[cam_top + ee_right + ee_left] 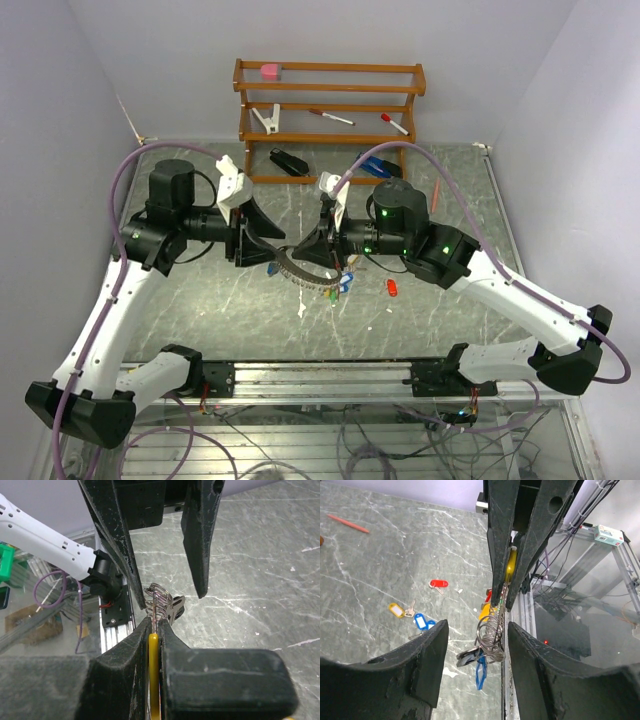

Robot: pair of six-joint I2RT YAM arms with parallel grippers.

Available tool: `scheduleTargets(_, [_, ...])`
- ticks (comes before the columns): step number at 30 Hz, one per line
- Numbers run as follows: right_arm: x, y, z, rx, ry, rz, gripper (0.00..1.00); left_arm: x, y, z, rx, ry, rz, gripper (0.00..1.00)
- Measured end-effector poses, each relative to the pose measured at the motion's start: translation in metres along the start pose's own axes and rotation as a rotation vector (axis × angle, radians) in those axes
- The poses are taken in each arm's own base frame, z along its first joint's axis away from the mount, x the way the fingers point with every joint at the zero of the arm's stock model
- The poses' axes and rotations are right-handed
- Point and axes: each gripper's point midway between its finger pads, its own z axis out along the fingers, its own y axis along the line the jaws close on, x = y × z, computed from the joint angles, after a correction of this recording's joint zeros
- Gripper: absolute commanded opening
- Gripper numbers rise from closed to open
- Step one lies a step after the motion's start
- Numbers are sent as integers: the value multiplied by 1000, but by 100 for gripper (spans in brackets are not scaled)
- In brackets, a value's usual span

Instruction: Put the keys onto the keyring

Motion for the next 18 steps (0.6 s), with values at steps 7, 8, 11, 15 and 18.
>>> scheduleTargets(7, [-1, -5, 0, 30, -2, -8, 0, 13, -4, 0, 15, 35, -22, 53])
scheduleTargets(8, [-1, -6, 0, 34, -3, -9, 0, 14, -5, -1, 18, 38, -24, 51])
scheduleTargets(11, [-2, -7, 0, 42, -8, -15, 0, 12, -7, -1, 23, 42, -21, 39])
scheduleTargets(15, [-4, -8, 0, 50, -16, -22, 0, 7, -7, -2, 20, 38, -10, 32])
scheduleTargets(18, [-8, -8, -3, 58, -27, -27, 0, 4, -7, -2, 19, 30, -13, 27])
